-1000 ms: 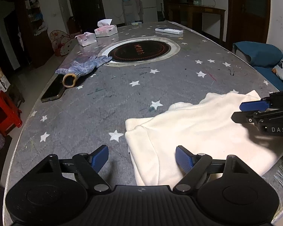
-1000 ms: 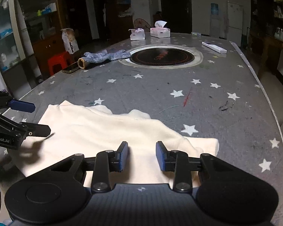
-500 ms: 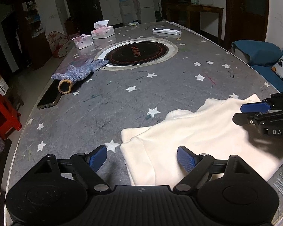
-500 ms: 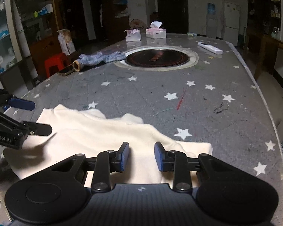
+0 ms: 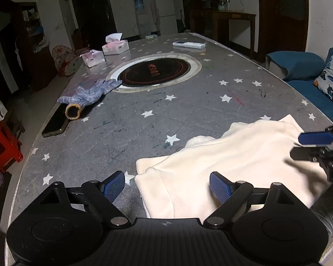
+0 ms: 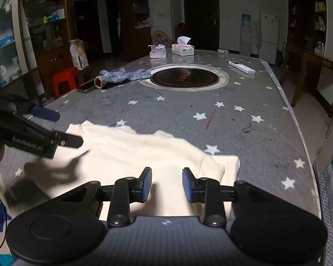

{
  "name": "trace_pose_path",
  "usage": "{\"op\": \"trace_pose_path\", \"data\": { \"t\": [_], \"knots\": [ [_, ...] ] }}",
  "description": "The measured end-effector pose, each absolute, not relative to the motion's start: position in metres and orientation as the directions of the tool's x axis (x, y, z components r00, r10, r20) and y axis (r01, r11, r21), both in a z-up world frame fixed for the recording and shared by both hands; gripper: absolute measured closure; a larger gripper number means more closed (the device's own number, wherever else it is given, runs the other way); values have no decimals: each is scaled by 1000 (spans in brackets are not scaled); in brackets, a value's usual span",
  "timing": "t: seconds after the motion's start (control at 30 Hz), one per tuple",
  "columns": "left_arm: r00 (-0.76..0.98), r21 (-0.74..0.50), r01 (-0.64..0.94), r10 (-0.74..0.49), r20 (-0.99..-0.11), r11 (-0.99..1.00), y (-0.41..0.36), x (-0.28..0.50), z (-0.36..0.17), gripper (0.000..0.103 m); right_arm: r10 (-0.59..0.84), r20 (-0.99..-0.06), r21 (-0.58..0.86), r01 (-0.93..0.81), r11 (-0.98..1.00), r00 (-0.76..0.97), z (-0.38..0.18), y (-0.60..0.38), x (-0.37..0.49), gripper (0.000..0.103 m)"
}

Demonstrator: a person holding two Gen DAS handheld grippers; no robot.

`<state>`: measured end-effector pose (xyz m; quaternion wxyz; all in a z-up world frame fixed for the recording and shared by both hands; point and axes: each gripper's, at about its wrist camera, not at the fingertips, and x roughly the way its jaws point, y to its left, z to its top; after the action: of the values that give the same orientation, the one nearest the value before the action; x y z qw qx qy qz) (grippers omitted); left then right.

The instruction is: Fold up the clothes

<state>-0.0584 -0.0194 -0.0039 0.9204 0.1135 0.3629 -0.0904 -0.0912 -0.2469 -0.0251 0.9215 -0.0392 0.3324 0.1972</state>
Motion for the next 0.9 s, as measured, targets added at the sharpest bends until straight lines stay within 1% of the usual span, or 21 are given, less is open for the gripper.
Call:
{"op": "trace_pose_path", "data": {
  "t": [0.13,0.23,0.33,0.4,0.47,0.5,0.6,0.67,0.7,0.9],
  "knots": [
    [728,141,261,-99,-678,955,-18,-67,-3,18,320,-638,66,-364,929,701,-31,-256,-103,74],
    [718,123,286,-128,-684,950,-21,-67,-6,19,302,-657,77,-338,938,690,-41,-264,-106,74],
    [714,111,320,-162,-681,941,-26,-65,-5,21,313,-657,96,-335,937,686,-39,-271,-106,74],
    [712,100,340,-187,-677,935,-29,-61,-5,26,311,-646,90,-335,938,697,-33,-274,-102,74],
    [702,80,356,-210,-680,931,-31,-54,-6,29,317,-634,92,-339,936,705,-27,-276,-95,74],
    [697,71,365,-223,-682,928,-32,-51,-7,34,321,-631,94,-342,935,707,-26,-276,-91,74],
    [677,47,387,-248,-693,921,-36,-37,-13,45,334,-628,103,-350,931,703,-27,-273,-73,75],
    [661,26,401,-269,-700,916,-38,-28,-18,50,348,-633,117,-359,926,691,-30,-269,-61,79],
    [656,22,402,-271,-704,915,-39,-24,-20,53,354,-637,121,-364,924,685,-32,-268,-56,79],
    [644,35,407,-260,-719,913,-45,-6,-28,54,348,-661,122,-362,924,665,-44,-261,-31,83]
  ]
}}
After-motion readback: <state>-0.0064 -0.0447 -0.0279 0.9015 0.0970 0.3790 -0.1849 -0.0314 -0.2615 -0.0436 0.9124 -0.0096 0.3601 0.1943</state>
